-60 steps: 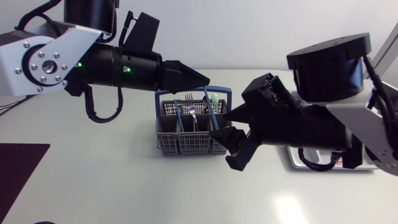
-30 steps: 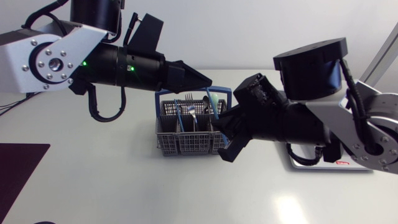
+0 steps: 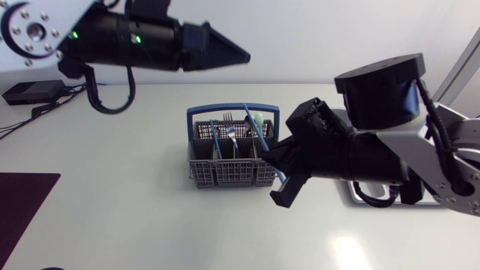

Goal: Unload the cutlery basket into the drawer organizer.

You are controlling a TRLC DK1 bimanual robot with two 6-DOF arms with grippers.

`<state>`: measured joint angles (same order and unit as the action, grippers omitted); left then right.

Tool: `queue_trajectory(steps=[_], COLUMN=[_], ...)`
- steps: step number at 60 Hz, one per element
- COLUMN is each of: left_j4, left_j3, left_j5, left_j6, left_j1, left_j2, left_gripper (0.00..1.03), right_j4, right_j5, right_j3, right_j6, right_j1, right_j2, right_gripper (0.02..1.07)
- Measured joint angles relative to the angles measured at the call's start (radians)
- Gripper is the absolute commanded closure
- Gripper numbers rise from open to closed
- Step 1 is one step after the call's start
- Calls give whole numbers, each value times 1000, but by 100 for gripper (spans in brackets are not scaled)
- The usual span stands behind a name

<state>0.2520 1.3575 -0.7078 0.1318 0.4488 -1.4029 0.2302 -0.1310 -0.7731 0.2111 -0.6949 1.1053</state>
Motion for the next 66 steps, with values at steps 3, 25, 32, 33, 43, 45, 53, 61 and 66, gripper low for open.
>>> queue_trajectory(steps=[3,25,32,33,43,45,53,61,66], left_j4=[2,108,164,174,277,287,316,320,315], left_j3=[50,35,-63,-78,-136,-141,-167,-195,-206], left_j5=[0,84,146,153,244,256,312,367,374], left_j6=[7,-141,-268,-287,-431,-451,-510,-534,-548], left_j1=[-21,-116,-116,-116,-118,-117,-98,-51,-36], left_j2=[-1,22,58,62,68,68,68,62,48], left_gripper=[29,29,30,30,30,30,30,30,30], right_j4=[7,82,88,88,89,89,87,77,69], right_j5=[0,-32,-56,-58,-63,-64,-56,-35,-29], right_j3=[8,49,48,47,10,-2,-47,-87,-109], right_j6=[1,22,26,26,26,26,26,26,25], right_j1=[0,225,383,411,630,661,760,818,843], right_j2=[-14,-122,-100,-92,39,65,177,301,376], right_gripper=[100,99,99,99,99,99,98,98,98])
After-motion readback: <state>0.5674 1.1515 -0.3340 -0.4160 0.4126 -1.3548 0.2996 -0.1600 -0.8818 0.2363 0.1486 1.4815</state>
